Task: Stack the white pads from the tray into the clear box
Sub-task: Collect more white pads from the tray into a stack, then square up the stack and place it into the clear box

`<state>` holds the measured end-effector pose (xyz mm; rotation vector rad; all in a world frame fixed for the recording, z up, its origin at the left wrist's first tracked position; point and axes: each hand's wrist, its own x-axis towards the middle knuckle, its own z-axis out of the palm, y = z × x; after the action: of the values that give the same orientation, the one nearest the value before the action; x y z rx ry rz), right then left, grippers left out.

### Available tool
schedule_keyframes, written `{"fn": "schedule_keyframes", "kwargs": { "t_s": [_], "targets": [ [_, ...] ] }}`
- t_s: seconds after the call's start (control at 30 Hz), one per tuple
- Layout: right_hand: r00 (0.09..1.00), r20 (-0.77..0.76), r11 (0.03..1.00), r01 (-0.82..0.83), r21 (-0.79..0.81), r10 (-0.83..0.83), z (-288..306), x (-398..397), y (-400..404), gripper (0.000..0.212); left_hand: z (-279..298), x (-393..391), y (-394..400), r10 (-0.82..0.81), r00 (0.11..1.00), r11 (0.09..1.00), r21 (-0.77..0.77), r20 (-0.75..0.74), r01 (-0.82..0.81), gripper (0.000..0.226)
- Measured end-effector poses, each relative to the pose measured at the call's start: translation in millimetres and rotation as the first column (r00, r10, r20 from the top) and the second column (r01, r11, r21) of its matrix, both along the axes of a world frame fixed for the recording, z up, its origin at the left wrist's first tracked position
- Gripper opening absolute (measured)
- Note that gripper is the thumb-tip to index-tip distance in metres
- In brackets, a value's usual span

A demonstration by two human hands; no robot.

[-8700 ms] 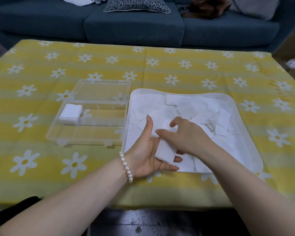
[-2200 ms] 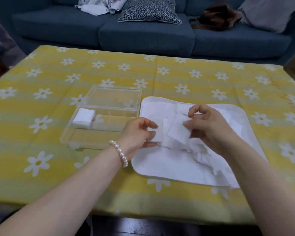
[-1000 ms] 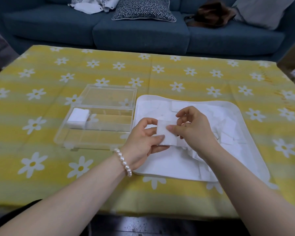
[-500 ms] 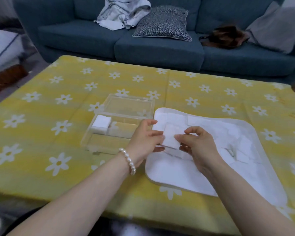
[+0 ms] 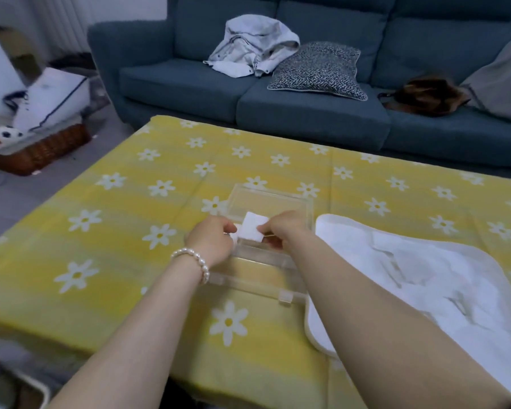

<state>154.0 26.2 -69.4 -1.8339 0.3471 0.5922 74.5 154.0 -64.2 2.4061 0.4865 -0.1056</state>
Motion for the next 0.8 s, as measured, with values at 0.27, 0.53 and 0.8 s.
{"fn": "schedule_keyframes", "kwargs": {
  "t_s": [0.27,0.53,0.8],
  "targets": [
    [0.994,0.101,0.983,-0.019,-0.184,0.038,-19,2,6,0.019,-5,3,15,0.022,1.000,0.999,-0.044,0.011,-0.022,0.036],
    [0.960,0.189,0.882,-0.101,-0.461,0.209,-26,-8,10,0.018,-4,4,2,-0.010,1.000,0.999,0.035,-0.023,0.010,0.033],
    [0.903,0.318,0.831,-0.071,-0.552,0.288,-6,-14,-4,0.021,7,0,-12,-0.019,0.999,0.994,0.109,0.041,0.014,0.036]
  ]
}}
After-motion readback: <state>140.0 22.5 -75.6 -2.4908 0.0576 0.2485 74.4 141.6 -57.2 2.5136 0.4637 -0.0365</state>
